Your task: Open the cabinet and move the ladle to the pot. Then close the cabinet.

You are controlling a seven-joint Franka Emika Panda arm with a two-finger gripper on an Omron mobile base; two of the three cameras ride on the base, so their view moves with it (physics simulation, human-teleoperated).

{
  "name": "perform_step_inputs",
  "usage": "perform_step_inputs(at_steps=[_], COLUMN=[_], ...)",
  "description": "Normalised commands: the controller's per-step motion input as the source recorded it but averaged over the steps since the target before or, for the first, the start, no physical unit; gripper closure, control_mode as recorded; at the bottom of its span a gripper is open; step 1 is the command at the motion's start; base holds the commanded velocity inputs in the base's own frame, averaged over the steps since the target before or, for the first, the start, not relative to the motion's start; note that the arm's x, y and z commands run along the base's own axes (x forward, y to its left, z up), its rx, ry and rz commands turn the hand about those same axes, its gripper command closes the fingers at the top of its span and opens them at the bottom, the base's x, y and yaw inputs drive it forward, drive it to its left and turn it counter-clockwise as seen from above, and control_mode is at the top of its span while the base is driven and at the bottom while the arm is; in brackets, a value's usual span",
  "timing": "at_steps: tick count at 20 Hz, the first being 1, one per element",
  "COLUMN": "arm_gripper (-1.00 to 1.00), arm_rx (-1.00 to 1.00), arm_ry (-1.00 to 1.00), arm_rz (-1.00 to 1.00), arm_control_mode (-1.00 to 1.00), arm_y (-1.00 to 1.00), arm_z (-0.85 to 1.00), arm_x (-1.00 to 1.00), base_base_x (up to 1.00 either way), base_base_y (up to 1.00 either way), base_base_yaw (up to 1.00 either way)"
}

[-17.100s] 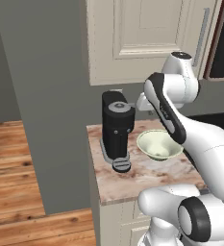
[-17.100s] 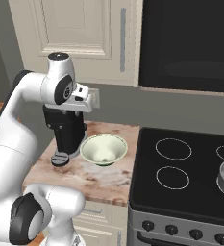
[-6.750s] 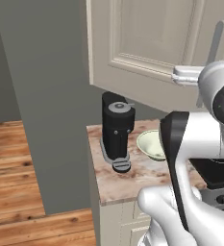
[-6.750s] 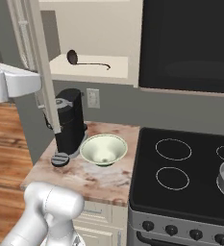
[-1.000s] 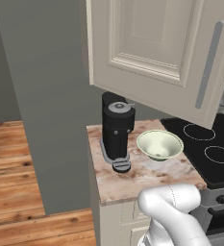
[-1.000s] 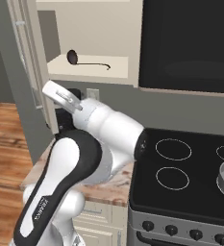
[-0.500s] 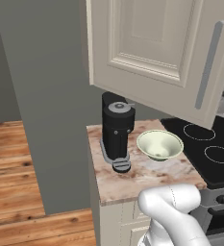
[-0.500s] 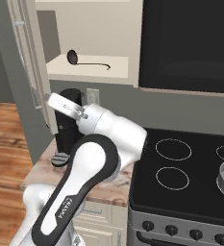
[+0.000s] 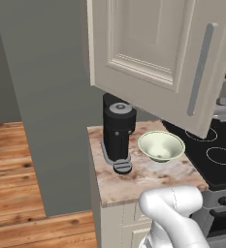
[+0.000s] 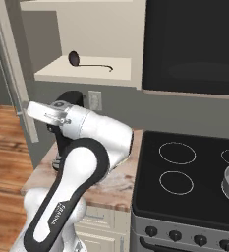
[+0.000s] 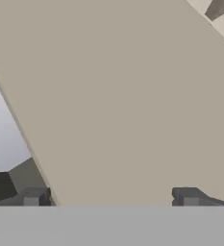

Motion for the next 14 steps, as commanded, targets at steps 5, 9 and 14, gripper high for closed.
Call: perform_step_inputs(at_steps=[5, 9, 14], arm_gripper=[-1.0, -1.0, -1.0], arm_rx=[0.0, 0.0, 0.0], arm_ry=[-0.06, -0.03, -0.01], arm_rz=[0.04, 0.03, 0.02], arm_control_mode=[-1.0, -1.0, -1.0], arm_y=[0.6, 0.42, 0.27], arm_z=[0.0, 0.0, 0.0], arm_x=[-0.27, -0.27, -0.26], base_base_x=[0.0, 0.0, 0.0], base_base_y=[0.0, 0.0, 0.0], base_base_yaw=[0.0, 0.0, 0.0])
